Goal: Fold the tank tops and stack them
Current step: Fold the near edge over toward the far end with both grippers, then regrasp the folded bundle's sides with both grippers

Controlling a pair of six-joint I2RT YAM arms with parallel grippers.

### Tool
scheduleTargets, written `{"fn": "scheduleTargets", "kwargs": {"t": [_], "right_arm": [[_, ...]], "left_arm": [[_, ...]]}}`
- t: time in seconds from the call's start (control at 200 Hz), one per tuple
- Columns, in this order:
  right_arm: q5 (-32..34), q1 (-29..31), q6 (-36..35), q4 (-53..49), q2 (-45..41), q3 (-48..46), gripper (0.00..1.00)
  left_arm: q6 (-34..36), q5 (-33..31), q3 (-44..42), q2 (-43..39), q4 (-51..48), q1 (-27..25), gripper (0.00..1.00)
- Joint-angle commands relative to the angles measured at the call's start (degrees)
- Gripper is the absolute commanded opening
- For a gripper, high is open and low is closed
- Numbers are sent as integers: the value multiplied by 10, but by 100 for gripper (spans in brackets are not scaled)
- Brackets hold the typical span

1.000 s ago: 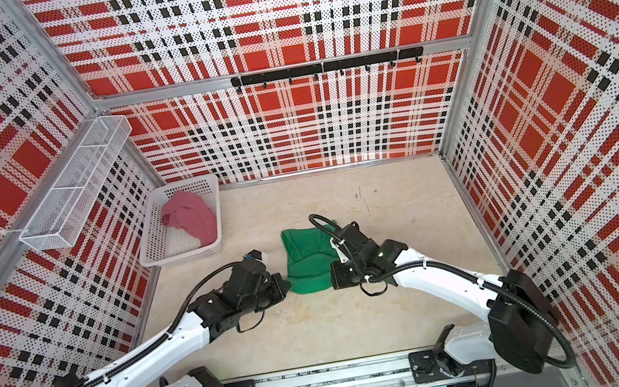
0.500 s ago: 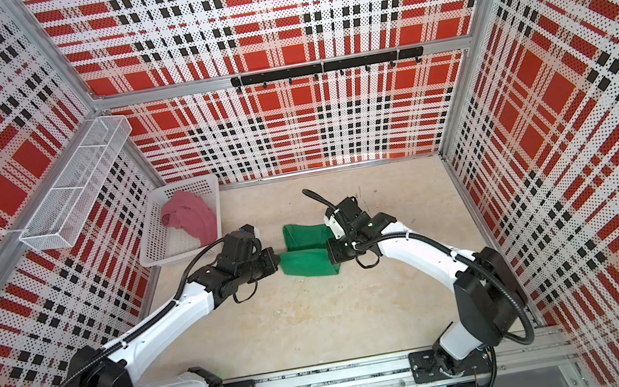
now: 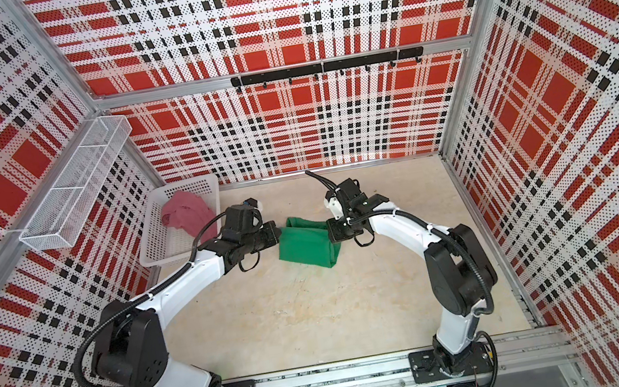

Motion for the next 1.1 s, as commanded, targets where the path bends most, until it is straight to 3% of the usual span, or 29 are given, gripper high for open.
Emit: {"fn": "scheduleTargets", "kwargs": {"t": [0.0,0.396,0.431,0.476,0.521,0.581,0.656,0.862,1.007,1.097], "right_arm": [[-1,-20,-30,0,35,26,0],[0,-66,-42,18,128,75,0],[-4,-69,-46,24,136,82,0],[-1,-71,-53,29,145,94,14],[11,-72,-59,28,147,107,29],[33,-73,-59,26,136,114,40],[58,-72,-48,26,107,107,50],[32,-25,42,124,1,-27,47],[30,-27,85,172,-20,-88,41],[-16,-45,113,220,-24,-118,41]], "left_arm": [[27,5,37,50,49,21,0],[55,23,172,227,96,37,0],[57,19,185,235,96,39,13],[58,15,195,238,102,42,36],[59,8,202,230,107,43,52],[61,-6,208,209,107,43,63],[53,-28,187,169,104,37,68],[-16,-51,29,86,202,-22,62],[-7,-33,51,133,206,-12,45],[14,-27,101,164,173,-17,36]]}}
